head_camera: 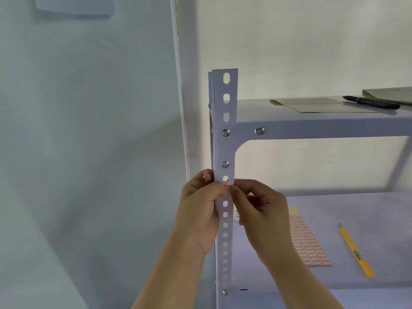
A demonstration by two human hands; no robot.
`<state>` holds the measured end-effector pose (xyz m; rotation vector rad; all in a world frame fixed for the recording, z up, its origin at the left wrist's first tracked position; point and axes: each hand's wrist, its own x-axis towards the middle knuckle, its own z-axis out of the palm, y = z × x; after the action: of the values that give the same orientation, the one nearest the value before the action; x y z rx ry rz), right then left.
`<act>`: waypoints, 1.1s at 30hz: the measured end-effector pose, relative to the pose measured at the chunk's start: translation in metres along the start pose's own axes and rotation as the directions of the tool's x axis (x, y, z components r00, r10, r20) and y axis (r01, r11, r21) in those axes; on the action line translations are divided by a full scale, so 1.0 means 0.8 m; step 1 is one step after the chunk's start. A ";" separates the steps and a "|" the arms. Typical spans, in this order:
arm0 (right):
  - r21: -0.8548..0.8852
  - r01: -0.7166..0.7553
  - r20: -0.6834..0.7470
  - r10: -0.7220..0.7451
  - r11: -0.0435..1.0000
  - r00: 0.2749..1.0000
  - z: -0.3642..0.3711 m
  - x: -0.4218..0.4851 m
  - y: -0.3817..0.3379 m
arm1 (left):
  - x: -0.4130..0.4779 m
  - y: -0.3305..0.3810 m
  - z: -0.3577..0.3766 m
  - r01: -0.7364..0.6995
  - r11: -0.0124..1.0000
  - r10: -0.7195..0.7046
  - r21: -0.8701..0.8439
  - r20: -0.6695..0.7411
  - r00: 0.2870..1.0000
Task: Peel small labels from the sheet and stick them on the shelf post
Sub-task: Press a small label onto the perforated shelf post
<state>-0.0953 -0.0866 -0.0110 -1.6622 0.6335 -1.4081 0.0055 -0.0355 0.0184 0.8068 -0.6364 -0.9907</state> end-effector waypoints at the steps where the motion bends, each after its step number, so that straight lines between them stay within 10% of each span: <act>1: -0.018 0.011 0.000 -0.011 1.000 1.000 -0.001 0.000 -0.001 | -0.001 -0.001 -0.002 -0.011 1.000 0.011 0.000 0.014 1.000; 10: -0.361 0.233 -0.024 -0.259 0.903 0.965 -0.005 0.004 -0.016 | -0.011 -0.009 -0.016 -0.238 0.932 0.256 0.275 -0.032 0.966; 18: -0.320 0.233 -0.025 -0.255 0.918 0.967 -0.003 0.004 -0.010 | -0.017 -0.017 -0.027 -0.484 0.186 0.786 0.855 0.166 0.596; 27: -0.293 0.215 -0.034 -0.235 0.932 0.971 -0.001 0.003 -0.004 | -0.009 -0.016 -0.032 -0.398 -0.326 0.845 0.858 0.453 0.284; 33: -0.269 0.236 -0.028 -0.252 0.934 0.967 -0.003 0.004 -0.001 | -0.007 -0.017 -0.030 -0.273 -0.492 0.802 0.826 0.553 0.225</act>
<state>-0.0966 -0.0893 -0.0084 -1.9686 0.6925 -1.6127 0.0156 -0.0275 -0.0067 1.4234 -1.1959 1.2354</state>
